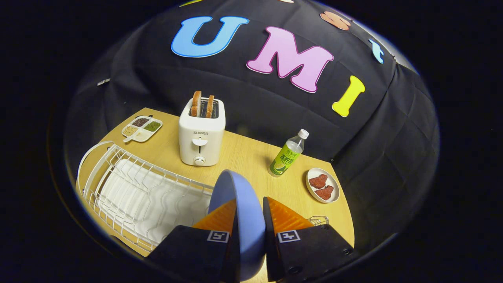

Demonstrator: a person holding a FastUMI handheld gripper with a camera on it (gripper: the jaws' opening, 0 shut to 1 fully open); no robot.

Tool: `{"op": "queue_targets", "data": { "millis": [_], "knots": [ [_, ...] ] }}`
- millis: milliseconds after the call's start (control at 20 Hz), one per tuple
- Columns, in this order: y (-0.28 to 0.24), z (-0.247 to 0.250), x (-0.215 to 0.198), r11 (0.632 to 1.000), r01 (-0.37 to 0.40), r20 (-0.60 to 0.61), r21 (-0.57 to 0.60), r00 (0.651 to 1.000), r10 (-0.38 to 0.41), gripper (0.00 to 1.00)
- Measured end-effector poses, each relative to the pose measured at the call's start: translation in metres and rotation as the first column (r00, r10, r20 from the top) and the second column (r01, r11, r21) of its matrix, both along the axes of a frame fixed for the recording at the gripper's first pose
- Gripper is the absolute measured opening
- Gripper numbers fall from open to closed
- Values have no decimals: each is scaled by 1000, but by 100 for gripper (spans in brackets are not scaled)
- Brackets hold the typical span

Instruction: Take the plate from the dish rack, then take the spoon from the basket and place it into the plate.

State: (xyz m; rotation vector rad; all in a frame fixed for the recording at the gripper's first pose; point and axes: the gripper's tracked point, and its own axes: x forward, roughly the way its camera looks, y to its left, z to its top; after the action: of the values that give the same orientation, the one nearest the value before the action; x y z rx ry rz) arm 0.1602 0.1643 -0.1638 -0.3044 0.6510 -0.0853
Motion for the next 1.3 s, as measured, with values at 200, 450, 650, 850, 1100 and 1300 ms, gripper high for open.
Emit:
{"op": "queue_targets", "data": {
  "millis": [200, 450, 650, 850, 1100, 1300],
  "knots": [
    [0, 5, -1, 998, 31, 23, -46, 999, -30, 29],
    [3, 13, -18, 996, 32, 39, -78, 999, -29, 30],
    [-4, 12, -19, 1000, 26, 23, 1, 999, -26, 30],
    [-16, 21, -24, 995, 22, 15, 100, 1000, -24, 30],
    [-28, 55, -37, 970, -34, 59, 241, 998, 21, 30],
    [-55, 79, -61, 935, -58, 91, 350, 995, 27, 30]
  ]
}}
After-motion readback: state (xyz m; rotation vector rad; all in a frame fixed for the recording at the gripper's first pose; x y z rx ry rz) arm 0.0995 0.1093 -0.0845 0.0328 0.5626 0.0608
